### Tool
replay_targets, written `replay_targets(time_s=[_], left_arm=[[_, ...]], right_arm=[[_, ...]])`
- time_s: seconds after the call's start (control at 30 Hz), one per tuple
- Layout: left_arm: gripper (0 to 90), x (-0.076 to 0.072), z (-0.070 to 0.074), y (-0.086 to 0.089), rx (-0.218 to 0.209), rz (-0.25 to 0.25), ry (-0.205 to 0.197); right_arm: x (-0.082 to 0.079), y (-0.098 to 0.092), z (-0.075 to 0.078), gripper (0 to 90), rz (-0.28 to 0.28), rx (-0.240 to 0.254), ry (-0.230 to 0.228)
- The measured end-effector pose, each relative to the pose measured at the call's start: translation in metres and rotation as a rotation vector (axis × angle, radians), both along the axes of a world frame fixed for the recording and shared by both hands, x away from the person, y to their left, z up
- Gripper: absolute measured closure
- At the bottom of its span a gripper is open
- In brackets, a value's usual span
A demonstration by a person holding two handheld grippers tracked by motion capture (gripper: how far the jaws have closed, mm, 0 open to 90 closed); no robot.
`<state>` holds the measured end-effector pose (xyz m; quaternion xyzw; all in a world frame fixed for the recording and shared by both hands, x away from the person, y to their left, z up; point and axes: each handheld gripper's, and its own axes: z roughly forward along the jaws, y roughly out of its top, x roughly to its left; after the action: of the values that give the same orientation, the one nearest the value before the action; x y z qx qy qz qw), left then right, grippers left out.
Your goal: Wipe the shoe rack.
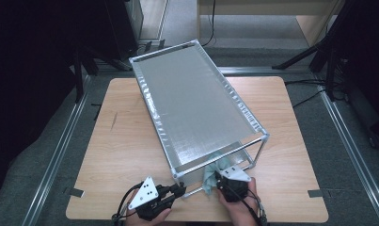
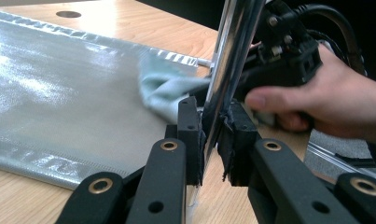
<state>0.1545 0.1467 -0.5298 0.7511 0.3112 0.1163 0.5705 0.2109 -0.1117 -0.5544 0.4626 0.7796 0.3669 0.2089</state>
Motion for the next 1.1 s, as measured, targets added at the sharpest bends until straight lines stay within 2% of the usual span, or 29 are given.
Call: replay_targets(time_s=[0.13, 0.23, 0.33, 0.4, 0.53, 0.6, 0.63, 0.73, 0.8, 0.87, 0.97, 1.1], left_arm=[[79.7, 0.0, 0.0, -0.001, 0.003, -0.002, 0.001], [79.8, 0.0, 0.0, -0.001, 0.004, -0.003, 0.001], [79.8, -0.001, 0.0, -0.001, 0.005, -0.002, 0.0], [79.9, -0.001, 0.0, -0.001, 0.007, -0.001, -0.001], [79.9, -0.001, 0.0, -0.001, 0.01, 0.001, -0.001], [80.0, -0.001, 0.001, -0.001, 0.012, 0.0, -0.002], [79.9, -0.001, 0.001, -0.001, 0.013, 0.001, -0.002], [80.0, 0.0, 0.0, 0.0, 0.011, 0.002, -0.001], [79.9, 0.0, 0.0, 0.0, 0.012, 0.004, -0.001], [79.9, 0.0, 0.001, 0.0, 0.012, 0.005, 0.001], [79.9, 0.0, 0.001, 0.0, 0.012, 0.005, 0.004], [79.9, 0.001, 0.0, 0.0, 0.012, 0.004, 0.004]], right_arm=[[-0.014, 0.027, -0.001, 78.8, 0.109, -0.007, 0.003], [-0.018, 0.036, 0.0, 78.9, 0.131, -0.006, 0.009], [-0.014, 0.029, 0.001, 79.0, 0.133, -0.004, 0.017], [-0.01, 0.019, 0.002, 79.1, 0.104, -0.022, 0.009], [0.001, -0.018, 0.006, 79.1, -0.016, -0.02, -0.001], [0.002, -0.038, 0.011, 78.5, -0.098, -0.083, -0.049], [0.002, -0.044, 0.012, 78.3, -0.121, -0.096, -0.056], [-0.001, -0.063, 0.015, 77.9, -0.191, -0.101, -0.045], [-0.002, -0.07, 0.014, 78.2, -0.209, -0.09, -0.03], [-0.004, -0.068, 0.013, 78.2, -0.2, -0.075, -0.011], [-0.008, -0.051, 0.01, 77.5, -0.142, -0.075, 0.004], [-0.023, -0.014, 0.008, 76.6, -0.03, -0.084, 0.002]])
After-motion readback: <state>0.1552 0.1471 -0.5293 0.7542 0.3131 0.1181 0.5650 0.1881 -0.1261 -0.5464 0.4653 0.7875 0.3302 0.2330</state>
